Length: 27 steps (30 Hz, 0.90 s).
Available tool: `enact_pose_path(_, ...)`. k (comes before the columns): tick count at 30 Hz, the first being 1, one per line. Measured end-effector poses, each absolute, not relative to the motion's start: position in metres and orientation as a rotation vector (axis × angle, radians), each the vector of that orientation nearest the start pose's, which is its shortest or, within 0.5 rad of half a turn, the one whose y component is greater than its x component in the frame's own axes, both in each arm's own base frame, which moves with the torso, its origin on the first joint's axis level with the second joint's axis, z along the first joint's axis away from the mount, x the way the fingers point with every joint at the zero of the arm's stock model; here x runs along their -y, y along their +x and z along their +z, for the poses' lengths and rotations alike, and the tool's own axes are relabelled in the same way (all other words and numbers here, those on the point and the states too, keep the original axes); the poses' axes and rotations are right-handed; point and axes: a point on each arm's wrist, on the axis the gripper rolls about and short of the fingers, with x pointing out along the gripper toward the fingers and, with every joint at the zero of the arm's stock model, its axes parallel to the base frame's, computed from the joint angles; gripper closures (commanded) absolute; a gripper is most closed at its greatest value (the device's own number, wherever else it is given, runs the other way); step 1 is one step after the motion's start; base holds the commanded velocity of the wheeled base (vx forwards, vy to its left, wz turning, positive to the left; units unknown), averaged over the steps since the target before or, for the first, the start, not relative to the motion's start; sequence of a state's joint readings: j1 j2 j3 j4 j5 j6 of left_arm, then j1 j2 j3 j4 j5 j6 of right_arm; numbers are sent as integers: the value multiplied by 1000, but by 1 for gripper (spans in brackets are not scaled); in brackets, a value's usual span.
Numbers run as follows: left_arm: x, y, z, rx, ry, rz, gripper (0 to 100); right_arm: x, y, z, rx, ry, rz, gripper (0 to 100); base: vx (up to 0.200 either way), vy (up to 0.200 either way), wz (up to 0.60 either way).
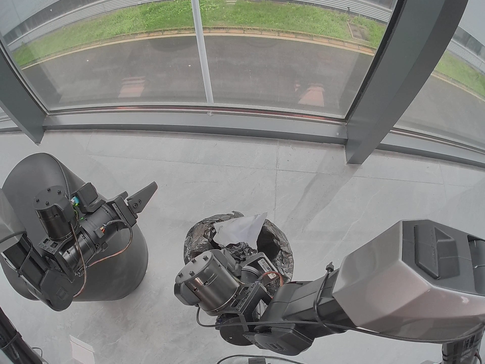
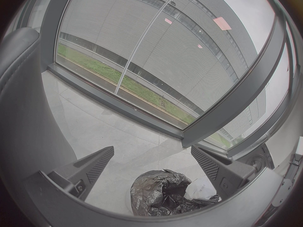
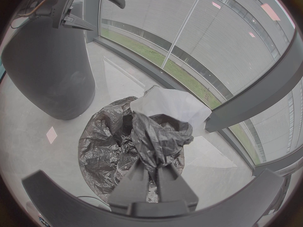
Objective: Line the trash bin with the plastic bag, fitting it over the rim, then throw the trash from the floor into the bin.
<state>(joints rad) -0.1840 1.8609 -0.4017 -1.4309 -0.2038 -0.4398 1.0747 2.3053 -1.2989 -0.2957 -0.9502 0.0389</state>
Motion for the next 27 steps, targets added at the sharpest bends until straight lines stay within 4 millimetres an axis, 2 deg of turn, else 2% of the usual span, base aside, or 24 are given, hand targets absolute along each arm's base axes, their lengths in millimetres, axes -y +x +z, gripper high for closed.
enact_pose_path(5,56,277,119,-114,-434,-376,0,-366,225,54,-382,-565,100,100,0,0,0)
enact_pose_path(6,56,277,119,-114,-434,-375,0,-366,226,54,-382,-566,98,0,0,0,0)
enact_pose_path(22,56,276,119,-115,-433,-375,0,-373,236,49,-351,-513,90,0,0,0,0)
enact_pose_path(27,56,276,119,-115,-433,-375,0,-375,243,53,-317,-451,83,0,0,0,0)
